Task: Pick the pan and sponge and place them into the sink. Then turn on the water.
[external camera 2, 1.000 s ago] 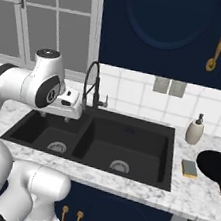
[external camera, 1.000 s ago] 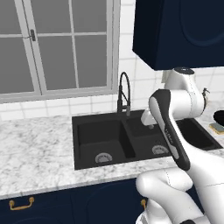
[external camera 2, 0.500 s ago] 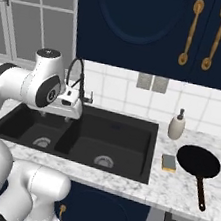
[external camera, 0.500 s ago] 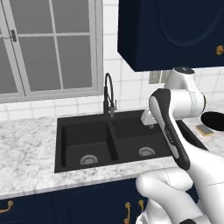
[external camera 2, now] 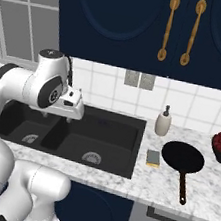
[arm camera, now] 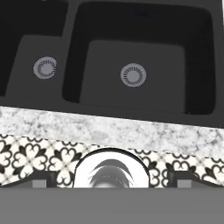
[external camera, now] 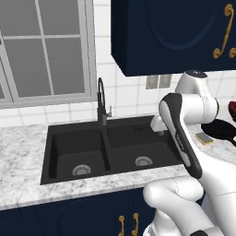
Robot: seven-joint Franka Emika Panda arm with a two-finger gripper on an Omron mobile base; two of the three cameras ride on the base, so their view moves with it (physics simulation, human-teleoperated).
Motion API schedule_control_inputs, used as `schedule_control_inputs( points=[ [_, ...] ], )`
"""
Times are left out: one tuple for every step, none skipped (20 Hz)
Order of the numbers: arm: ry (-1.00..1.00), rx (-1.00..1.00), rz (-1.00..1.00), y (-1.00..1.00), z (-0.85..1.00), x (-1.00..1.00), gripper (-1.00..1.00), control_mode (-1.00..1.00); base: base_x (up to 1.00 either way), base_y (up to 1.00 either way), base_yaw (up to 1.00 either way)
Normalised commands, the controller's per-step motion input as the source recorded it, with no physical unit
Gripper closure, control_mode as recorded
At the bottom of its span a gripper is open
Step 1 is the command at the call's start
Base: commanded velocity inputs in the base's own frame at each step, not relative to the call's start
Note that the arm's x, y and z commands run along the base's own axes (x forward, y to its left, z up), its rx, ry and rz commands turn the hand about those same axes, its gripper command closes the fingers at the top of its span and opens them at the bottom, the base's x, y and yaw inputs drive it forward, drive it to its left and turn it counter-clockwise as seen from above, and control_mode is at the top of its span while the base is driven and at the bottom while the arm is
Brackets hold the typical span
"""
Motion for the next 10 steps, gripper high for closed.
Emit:
schedule_control_inputs(
  points=[
    [0.0, 0.0, 0.0, -0.21, 0.0, 0.0, -1.0, -1.0, 0.0, 0.0, 0.0],
    [0.0, 0.0, 0.0, -0.23, 0.0, 0.03, -1.0, -1.0, 0.0, 0.0, 0.0],
    [0.0, 0.0, 0.0, -0.27, 0.0, 0.06, -1.0, -1.0, 0.0, 0.0, 0.0],
    [0.0, 0.0, -0.01, -0.36, 0.0, 0.13, -1.0, -1.0, 0.0, 0.0, 0.0],
    [0.0, 0.0, -0.02, -0.38, 0.0, 0.13, -1.0, -1.0, 0.0, 0.0, 0.0],
    [0.03, 0.0, -0.02, -0.45, 0.0, 0.13, -1.0, -1.0, 0.0, 0.0, 0.0],
    [0.03, 0.0, -0.01, -0.46, 0.0, 0.06, -1.0, -1.0, 0.0, 0.0, 0.0],
    [0.05, -0.03, -0.01, -0.51, -0.01, 0.04, -1.0, -1.0, 0.0, 0.0, 0.0],
    [0.07, -0.07, -0.02, -0.56, -0.02, 0.0, -1.0, -1.0, 0.0, 0.0, 0.0],
    [0.1, -0.11, -0.06, -0.62, -0.07, 0.0, -1.0, -1.0, 0.0, 0.0, 0.0]
  ],
)
